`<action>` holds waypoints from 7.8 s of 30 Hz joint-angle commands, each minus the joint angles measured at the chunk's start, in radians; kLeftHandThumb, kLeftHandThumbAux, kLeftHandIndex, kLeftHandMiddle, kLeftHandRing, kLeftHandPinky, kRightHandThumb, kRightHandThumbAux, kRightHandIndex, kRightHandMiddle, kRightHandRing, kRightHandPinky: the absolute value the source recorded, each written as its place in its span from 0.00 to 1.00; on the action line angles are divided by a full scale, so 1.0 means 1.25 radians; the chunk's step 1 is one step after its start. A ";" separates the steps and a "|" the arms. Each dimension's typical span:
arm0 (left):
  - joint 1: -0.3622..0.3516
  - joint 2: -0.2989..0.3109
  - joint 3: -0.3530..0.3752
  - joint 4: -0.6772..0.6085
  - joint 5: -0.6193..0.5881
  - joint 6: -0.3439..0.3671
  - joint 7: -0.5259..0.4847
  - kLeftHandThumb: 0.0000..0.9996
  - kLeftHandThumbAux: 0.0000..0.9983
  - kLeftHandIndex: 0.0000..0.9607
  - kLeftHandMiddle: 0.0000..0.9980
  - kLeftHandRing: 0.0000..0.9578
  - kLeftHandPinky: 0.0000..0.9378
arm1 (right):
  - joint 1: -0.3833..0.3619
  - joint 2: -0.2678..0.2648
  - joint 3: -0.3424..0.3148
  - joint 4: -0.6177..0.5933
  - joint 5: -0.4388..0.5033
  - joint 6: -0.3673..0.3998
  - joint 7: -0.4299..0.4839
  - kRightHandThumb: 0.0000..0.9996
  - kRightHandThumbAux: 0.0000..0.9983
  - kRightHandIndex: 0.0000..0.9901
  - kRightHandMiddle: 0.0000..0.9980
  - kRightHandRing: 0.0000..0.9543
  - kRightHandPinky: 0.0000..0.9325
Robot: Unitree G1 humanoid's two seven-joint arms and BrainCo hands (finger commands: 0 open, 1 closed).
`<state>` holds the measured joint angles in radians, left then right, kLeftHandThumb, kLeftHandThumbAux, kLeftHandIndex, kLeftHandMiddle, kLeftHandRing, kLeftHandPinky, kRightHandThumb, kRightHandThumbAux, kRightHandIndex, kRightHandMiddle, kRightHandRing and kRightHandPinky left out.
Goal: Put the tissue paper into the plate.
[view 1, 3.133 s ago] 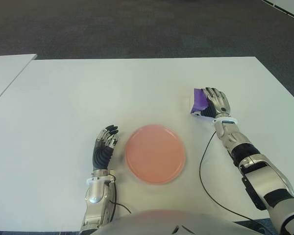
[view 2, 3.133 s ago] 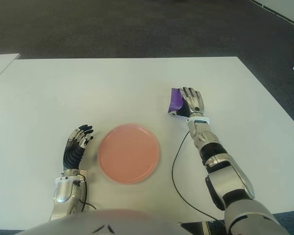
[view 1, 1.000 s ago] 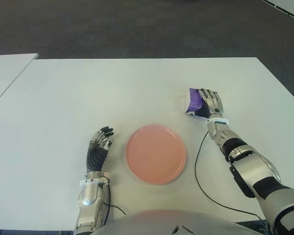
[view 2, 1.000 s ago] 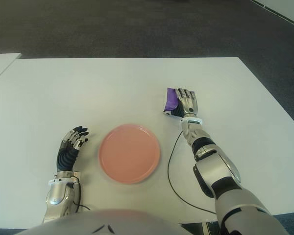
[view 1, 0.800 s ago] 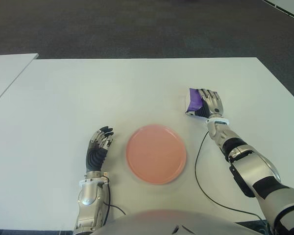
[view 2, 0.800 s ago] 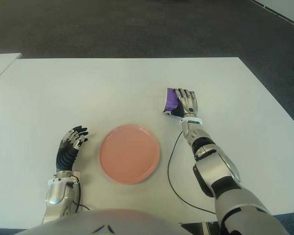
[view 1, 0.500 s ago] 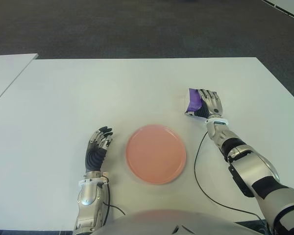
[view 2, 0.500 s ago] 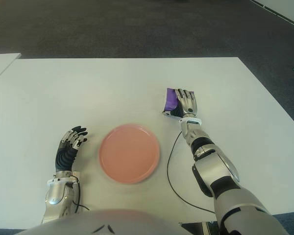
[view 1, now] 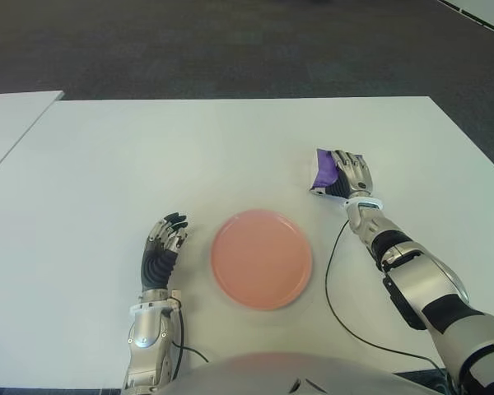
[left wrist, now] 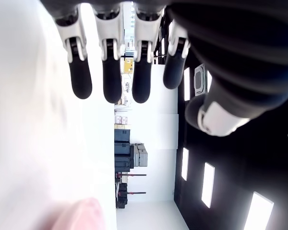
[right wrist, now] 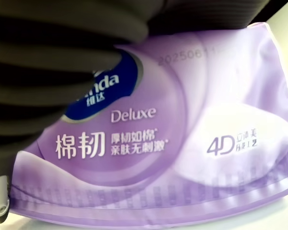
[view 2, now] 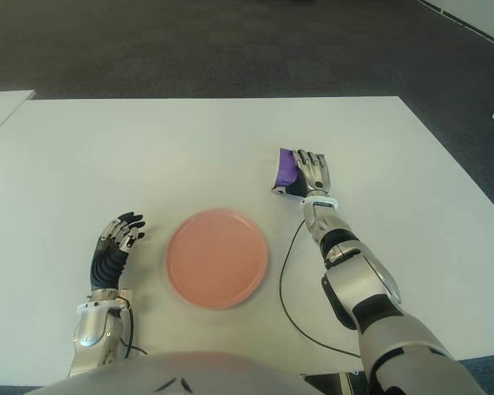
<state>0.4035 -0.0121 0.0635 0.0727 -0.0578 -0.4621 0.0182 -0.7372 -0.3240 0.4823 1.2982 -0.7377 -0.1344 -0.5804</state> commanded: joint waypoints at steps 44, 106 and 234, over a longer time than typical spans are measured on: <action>0.011 0.007 -0.001 -0.057 -0.017 0.033 -0.028 0.27 0.60 0.27 0.29 0.33 0.38 | 0.110 0.062 0.070 0.051 -0.009 0.036 0.150 0.36 0.55 0.09 0.13 0.14 0.18; 0.013 0.019 0.012 -0.094 -0.064 0.035 -0.064 0.30 0.63 0.29 0.30 0.33 0.39 | 0.101 0.073 0.025 0.044 0.035 0.050 0.063 0.84 0.68 0.43 0.53 0.74 0.70; -0.059 -0.017 0.000 0.009 0.002 0.010 -0.036 0.25 0.62 0.25 0.28 0.32 0.37 | 0.328 -0.079 -0.012 -1.145 -0.195 0.057 0.386 0.95 0.66 0.40 0.52 0.54 0.86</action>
<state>0.3325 -0.0308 0.0642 0.0698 -0.0697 -0.4468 -0.0391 -0.3510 -0.4309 0.4461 -0.1322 -0.9607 -0.0343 -0.0888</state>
